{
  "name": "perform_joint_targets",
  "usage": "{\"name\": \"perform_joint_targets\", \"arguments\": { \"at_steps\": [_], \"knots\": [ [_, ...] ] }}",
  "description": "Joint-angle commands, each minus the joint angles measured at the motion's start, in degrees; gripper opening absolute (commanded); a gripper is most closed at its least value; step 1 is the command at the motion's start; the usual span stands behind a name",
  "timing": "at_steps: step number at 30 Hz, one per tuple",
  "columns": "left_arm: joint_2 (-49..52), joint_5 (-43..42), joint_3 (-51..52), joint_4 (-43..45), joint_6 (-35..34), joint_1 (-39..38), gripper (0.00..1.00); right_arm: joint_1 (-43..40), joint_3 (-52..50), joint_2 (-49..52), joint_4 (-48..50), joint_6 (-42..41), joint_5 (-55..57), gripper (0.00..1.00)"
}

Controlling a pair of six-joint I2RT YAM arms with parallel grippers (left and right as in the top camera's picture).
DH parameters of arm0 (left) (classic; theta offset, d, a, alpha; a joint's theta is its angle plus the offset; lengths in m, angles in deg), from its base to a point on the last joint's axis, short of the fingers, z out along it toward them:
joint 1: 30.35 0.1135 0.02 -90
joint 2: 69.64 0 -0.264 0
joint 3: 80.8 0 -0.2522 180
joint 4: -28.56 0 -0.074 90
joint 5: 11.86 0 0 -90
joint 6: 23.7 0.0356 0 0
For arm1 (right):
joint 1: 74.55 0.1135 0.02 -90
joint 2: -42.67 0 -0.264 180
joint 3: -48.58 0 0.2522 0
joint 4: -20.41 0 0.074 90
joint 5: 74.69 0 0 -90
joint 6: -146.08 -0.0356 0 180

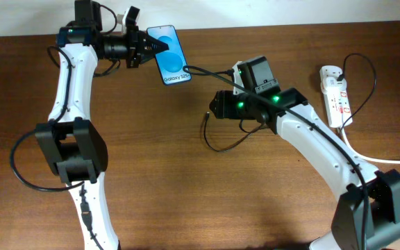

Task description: Plug charger to phone and switch on socket

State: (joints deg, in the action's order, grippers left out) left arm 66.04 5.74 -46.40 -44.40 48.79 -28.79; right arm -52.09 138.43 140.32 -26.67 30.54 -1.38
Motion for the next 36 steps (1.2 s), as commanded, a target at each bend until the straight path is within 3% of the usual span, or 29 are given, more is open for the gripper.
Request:
{"name": "perform_joint_targets", "arguments": {
  "at_steps": [1, 10, 12, 17, 36],
  "knots": [
    [-0.04, -1.49, -0.22, -0.07, 0.94, -0.04, 0.00, 0.42, 1.05, 1.46, 0.98, -0.46, 0.70, 0.58],
    [-0.04, -1.25, -0.22, 0.15, 0.90, 1.64, 0.00, 1.09, 1.05, 7.93, 2.43, -3.89, 0.90, 0.52],
    [-0.04, -1.27, -0.22, 0.13, 0.87, 4.15, 0.00, 2.14, 1.05, 9.42, 2.47, -4.15, 0.90, 0.43],
    [-0.04, -0.09, -0.22, -1.62, 0.90, 7.72, 0.00, 2.82, 1.05, 15.26, 3.78, -10.82, 0.70, 0.34],
    [-0.04, 3.23, -0.22, -3.52, 0.92, 7.06, 0.00, 4.92, 1.05, 23.61, 10.21, -16.81, 1.77, 0.23]
  ]
}}
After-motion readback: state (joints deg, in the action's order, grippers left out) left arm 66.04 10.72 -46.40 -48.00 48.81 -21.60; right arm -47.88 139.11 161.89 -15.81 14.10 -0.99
